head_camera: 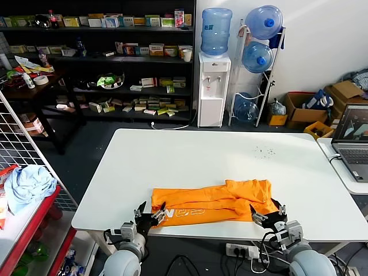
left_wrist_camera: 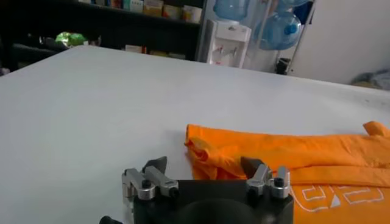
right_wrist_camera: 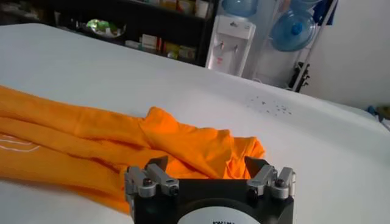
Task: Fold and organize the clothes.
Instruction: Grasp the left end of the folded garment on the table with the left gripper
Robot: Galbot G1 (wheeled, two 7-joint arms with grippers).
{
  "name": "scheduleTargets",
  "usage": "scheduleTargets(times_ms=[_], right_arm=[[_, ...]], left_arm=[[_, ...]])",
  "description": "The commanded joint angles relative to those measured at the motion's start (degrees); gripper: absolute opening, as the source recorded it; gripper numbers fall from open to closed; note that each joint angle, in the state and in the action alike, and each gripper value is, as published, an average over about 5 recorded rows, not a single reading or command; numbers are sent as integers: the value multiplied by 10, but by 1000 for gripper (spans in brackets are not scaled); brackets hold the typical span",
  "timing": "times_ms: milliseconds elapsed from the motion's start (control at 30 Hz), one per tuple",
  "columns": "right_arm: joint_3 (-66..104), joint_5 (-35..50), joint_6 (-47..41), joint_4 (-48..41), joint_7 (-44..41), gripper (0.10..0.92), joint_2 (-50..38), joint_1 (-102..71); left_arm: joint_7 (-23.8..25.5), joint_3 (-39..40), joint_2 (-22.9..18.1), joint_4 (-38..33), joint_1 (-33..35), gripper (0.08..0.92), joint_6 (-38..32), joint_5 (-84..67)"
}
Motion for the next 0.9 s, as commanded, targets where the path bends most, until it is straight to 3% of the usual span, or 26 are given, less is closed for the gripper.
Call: scheduleTargets(times_ms=[33,767,900], right_arm=[[0,-1,4,8,2,822,1,-5],[0,-1,1,6,3,823,6,-5],[0,1,1,5,3,823,4,-5]], left_arm=[[-2,1,-11,26,-12,790,9,-28],[30,1,16,9,-6,169,-11,26],[21,-24,45,9,-12,131,-3,29]])
